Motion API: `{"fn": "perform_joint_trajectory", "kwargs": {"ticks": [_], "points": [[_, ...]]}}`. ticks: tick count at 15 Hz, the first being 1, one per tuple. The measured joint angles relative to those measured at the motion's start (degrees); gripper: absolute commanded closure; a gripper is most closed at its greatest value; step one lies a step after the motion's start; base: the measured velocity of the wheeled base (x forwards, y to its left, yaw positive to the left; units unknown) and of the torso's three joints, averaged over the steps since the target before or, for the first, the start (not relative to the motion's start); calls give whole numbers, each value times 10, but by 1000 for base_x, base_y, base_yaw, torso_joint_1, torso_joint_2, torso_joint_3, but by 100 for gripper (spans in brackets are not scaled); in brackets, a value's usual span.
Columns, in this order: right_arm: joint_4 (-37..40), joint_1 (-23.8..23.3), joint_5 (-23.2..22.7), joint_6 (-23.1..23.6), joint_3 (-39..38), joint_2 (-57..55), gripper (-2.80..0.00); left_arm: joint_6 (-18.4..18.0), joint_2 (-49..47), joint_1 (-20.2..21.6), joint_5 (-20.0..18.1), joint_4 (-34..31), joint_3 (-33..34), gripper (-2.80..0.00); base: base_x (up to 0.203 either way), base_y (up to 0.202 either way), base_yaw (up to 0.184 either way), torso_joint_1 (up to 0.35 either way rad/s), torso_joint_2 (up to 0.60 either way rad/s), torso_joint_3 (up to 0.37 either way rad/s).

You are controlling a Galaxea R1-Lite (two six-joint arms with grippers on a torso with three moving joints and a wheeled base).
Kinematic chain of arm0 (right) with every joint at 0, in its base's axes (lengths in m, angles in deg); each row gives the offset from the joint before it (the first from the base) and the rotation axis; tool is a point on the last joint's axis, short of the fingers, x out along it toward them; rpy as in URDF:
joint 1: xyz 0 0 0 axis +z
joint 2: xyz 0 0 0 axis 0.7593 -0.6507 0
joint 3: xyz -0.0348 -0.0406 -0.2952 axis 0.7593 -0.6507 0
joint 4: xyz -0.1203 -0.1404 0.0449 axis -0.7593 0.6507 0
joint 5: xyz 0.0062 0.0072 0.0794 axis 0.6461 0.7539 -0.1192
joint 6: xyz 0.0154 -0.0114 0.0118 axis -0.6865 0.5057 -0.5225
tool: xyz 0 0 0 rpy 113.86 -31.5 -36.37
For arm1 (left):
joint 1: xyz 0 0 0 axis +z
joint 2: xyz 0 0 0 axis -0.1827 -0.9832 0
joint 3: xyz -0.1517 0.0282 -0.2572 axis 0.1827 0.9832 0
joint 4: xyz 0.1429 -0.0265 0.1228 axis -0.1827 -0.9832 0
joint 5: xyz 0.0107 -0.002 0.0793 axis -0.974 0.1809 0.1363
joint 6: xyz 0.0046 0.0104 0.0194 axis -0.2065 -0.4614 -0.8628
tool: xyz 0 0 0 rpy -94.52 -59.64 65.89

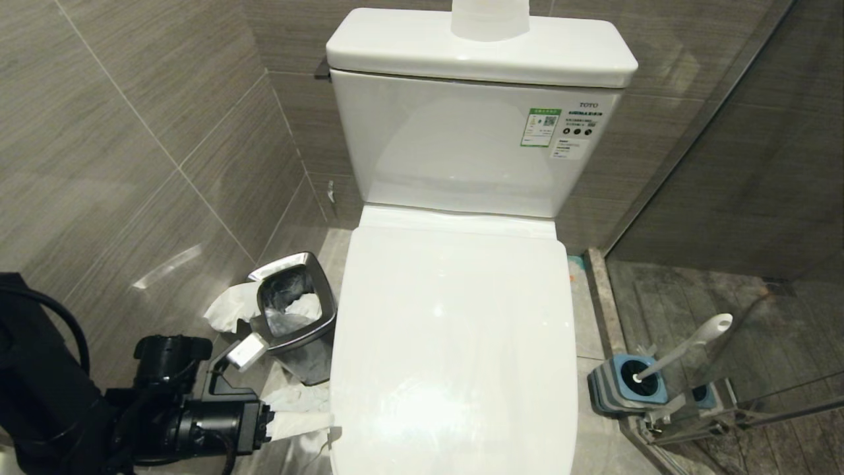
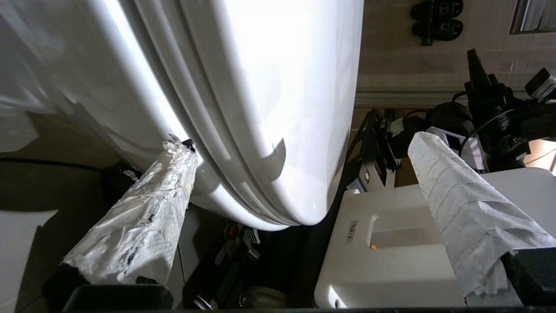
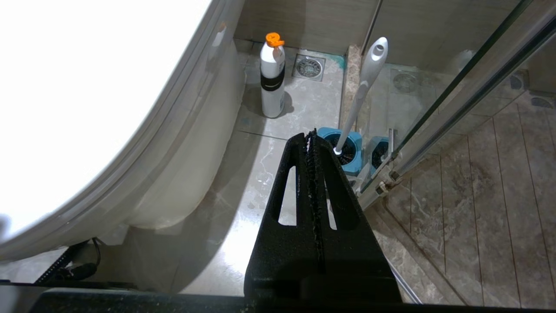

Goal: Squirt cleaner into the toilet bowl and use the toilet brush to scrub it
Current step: Use the left hand to lift the toilet lid slightly

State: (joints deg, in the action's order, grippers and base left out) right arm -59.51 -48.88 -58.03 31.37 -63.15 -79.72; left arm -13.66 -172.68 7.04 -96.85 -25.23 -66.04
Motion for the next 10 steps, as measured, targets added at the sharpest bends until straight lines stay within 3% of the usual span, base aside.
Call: {"fn": "perform_joint_trajectory", "kwargs": {"ticks": [10], "points": [[0, 0, 0, 0, 0, 0, 0, -1, -2, -19, 7, 2, 0, -280, 0, 0, 0, 0, 0, 0]]}}
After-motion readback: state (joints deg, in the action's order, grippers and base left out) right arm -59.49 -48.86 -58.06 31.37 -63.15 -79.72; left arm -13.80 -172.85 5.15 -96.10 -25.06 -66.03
